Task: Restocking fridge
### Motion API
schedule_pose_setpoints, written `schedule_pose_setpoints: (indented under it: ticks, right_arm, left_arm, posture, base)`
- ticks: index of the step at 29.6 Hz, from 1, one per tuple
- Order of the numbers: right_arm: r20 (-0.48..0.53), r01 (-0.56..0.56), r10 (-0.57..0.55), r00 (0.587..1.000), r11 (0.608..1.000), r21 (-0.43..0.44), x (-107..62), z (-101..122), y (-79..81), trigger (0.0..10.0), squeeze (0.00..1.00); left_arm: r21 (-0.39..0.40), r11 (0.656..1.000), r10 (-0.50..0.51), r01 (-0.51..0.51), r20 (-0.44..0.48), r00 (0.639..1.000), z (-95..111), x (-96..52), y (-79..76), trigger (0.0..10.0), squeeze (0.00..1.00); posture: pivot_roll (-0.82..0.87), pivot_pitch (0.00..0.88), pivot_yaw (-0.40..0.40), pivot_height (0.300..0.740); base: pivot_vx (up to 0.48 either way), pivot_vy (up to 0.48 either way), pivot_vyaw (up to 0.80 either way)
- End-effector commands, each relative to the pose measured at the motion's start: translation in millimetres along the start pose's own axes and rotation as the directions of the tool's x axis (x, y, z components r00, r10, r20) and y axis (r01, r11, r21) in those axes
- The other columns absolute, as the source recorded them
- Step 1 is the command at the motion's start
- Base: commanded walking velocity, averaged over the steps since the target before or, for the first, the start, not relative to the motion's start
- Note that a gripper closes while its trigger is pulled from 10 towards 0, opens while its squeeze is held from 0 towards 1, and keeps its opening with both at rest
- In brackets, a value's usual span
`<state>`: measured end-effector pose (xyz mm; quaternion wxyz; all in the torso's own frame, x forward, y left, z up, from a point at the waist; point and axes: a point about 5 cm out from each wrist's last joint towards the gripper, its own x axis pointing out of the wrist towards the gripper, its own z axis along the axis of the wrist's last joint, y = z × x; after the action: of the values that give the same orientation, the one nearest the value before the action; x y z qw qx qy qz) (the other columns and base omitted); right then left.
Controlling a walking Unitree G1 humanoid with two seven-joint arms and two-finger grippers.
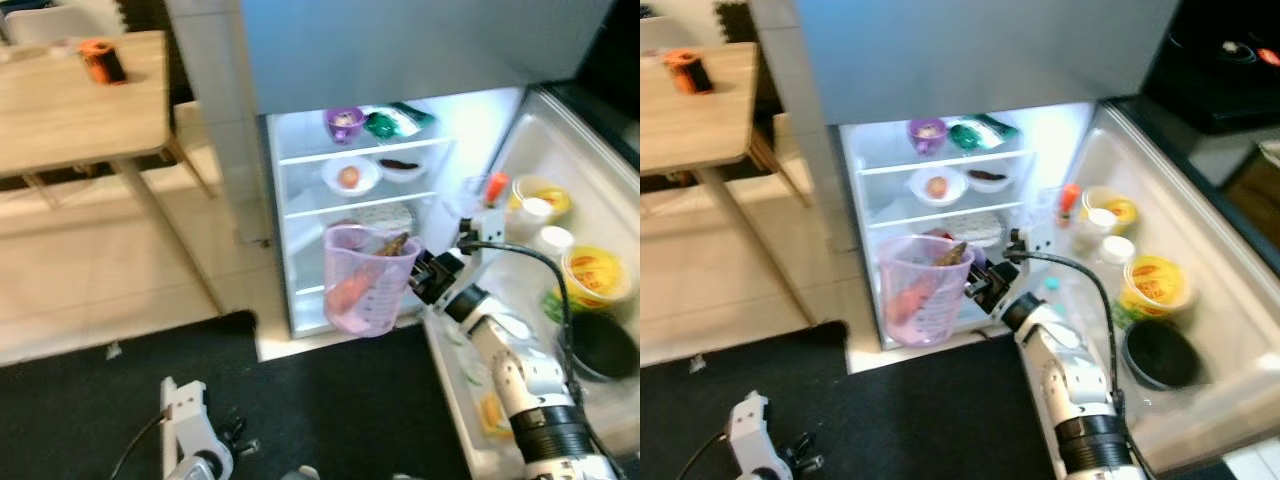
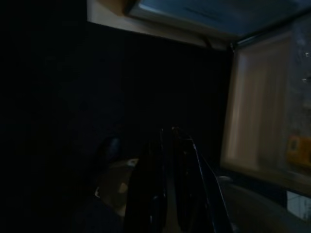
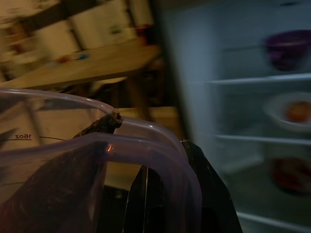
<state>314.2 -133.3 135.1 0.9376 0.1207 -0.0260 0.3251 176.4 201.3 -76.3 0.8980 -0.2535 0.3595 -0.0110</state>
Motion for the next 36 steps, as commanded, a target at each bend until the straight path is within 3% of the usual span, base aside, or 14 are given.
schedule_pose_setpoints:
  ticks: [1,12,19,27,36]
  right_arm:
    - [0.005,0.006,-0.006,1.000,1.000,-0.002,-0.6,-1,-1.5,10.0,0.00]
    - [-0.029,0.058,-0.059,0.998,0.998,-0.025,-2.0,-16,-3.0,10.0,0.00]
    - [-0.048,0.253,-0.259,0.965,0.962,-0.100,-6.0,-24,-25.0,10.0,0.00]
    - [-0.013,0.295,-0.298,0.955,0.950,-0.098,-6.8,-18,-31.6,10.0,0.00]
    - [0.022,0.325,-0.324,0.946,0.940,-0.109,-4.5,-15,-34.6,10.0,0.00]
  left_arm:
    - [-0.011,1.000,0.018,-0.018,-0.031,0.999,-10,-3.5,2.9,10.0,0.00]
    - [0.006,1.000,0.003,-0.003,-0.037,0.999,-9,-0.2,-2.5,10.0,0.00]
    - [0.007,1.000,-0.019,0.020,-0.055,0.998,-14,-1.7,-3.2,10.0,0.00]
    - [0.023,0.999,-0.030,0.031,-0.057,0.998,-13,-1.5,-4.0,10.0,0.00]
    - [0.048,0.996,-0.079,0.080,-0.022,0.997,-1,6.6,-14.9,10.0,0.00]
  posture:
    - [-0.01,0.072,-0.031,0.740]
    - [-0.01,0.070,-0.030,0.740]
    - [-0.01,0.063,-0.030,0.740]
    - [-0.01,0.058,-0.028,0.740]
    - [-0.01,0.062,-0.025,0.740]
  base:
    - [0.000,0.000,0.79]
    - [0.000,0.000,0.75]
    - [0.000,0.000,0.00]
    - [0.125,0.000,0.00]
    - [0.294,0.000,0.00]
